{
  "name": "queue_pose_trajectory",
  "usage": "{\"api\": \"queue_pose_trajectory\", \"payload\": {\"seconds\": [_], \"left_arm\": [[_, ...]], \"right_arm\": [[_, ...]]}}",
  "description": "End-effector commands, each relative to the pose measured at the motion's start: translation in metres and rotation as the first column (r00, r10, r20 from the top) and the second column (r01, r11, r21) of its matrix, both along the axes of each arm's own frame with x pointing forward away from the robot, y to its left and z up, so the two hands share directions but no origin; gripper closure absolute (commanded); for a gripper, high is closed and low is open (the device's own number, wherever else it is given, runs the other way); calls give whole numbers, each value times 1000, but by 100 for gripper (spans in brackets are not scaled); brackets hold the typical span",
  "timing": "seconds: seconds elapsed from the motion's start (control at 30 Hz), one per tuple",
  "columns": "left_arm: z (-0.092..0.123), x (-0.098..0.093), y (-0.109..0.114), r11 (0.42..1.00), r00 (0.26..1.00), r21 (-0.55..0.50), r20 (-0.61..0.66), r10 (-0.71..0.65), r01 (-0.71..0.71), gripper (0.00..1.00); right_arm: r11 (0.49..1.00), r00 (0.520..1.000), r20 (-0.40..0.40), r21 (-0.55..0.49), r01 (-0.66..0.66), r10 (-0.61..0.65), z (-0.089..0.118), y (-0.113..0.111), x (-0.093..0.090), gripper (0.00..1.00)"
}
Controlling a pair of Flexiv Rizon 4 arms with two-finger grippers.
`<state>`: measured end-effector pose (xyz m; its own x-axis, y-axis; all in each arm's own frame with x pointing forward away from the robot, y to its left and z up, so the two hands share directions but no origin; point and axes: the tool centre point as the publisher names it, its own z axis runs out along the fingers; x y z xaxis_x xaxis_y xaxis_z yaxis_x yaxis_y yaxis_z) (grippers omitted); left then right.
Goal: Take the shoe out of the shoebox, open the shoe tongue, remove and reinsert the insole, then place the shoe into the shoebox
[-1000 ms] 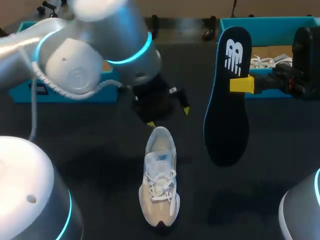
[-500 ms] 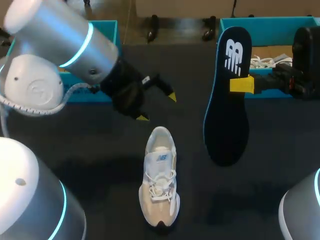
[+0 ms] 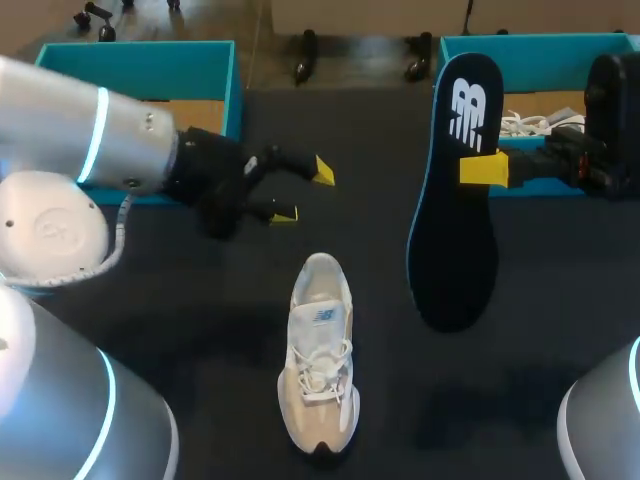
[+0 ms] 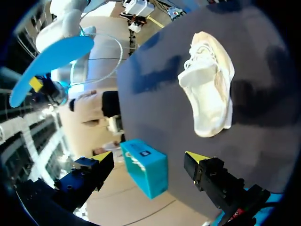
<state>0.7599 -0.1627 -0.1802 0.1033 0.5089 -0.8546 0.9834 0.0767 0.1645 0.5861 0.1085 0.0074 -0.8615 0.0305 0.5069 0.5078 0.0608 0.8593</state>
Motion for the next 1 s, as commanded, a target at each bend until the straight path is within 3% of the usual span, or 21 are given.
{"api": "queue_pose_trajectory", "payload": {"seconds": [0.03, 0.3, 0.6, 0.8, 1.0], "left_arm": [[6, 0, 9, 912, 994, -397, 57, -90, 105, 0], [35, 11, 11, 864, 990, -483, 96, -106, 139, 0], [65, 15, 4, 884, 997, -462, 24, -71, 74, 0], [73, 11, 4, 895, 999, -444, 10, -42, 42, 0], [78, 6, 4, 906, 1000, -423, 12, -26, 29, 0]], "right_arm": [[1000, 1000, -2, -1, 0, 0, -1, 2, 1, 100], [1000, 1000, -2, -1, 0, 0, -1, 2, 1, 100], [1000, 1000, -2, -1, 0, 0, -1, 2, 1, 100], [999, 997, -61, -26, -41, 39, -7, 6, 27, 100], [992, 986, -149, -97, -84, 69, -23, 13, 71, 100]]}}
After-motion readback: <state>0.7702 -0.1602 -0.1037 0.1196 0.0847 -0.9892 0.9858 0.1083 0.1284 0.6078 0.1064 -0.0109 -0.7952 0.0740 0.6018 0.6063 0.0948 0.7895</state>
